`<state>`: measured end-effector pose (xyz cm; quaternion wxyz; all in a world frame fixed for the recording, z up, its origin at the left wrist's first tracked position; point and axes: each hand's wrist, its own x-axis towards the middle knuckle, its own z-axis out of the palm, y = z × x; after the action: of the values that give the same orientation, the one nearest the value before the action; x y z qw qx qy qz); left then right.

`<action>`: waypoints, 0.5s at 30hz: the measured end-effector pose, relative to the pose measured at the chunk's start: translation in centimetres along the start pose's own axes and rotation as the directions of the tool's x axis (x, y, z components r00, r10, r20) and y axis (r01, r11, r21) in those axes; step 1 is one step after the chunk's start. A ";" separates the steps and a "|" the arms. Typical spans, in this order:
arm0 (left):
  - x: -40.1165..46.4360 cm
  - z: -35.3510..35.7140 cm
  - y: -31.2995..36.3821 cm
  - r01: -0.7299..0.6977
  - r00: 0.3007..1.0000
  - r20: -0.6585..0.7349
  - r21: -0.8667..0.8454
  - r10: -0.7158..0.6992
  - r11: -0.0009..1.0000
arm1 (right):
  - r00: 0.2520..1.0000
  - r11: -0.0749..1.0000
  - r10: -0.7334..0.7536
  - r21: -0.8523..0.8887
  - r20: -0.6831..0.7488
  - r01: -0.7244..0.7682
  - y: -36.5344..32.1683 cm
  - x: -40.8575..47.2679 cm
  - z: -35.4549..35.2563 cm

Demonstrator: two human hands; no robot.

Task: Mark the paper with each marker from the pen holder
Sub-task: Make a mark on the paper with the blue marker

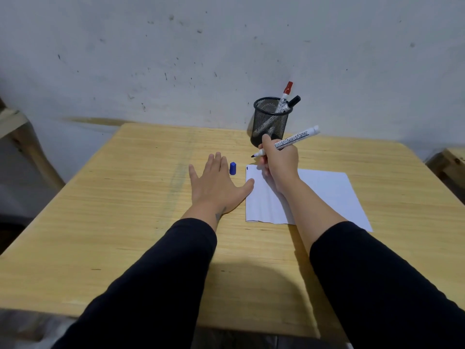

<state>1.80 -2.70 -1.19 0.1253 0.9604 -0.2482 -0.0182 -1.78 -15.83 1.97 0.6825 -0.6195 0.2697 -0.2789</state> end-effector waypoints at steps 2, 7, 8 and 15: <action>-0.1 0.0 0.0 -0.011 0.999 -0.032 -0.058 0.009 0.998 | 1.000 1.000 0.000 0.006 0.021 0.000 -0.3 -0.2 -0.3; -0.7 -0.7 -0.1 -0.163 0.944 -0.315 -0.200 0.094 0.966 | 0.995 0.985 0.099 0.136 0.035 -0.102 -0.8 -0.8 -0.9; -0.8 -0.8 0.1 -0.174 0.935 -0.338 -0.171 0.108 0.970 | 0.993 0.979 0.118 0.163 0.029 -0.121 -0.9 -0.9 -1.0; -1.0 -1.8 1.0 -0.162 0.944 -0.329 -0.419 0.017 0.893 | 0.996 0.995 0.068 0.070 0.056 -0.072 -2.3 -1.8 -1.8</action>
<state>0.62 -2.65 0.81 0.3779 0.8848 -0.2586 0.0863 -4.40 -15.96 4.18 0.7208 -0.5918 0.2626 -0.2476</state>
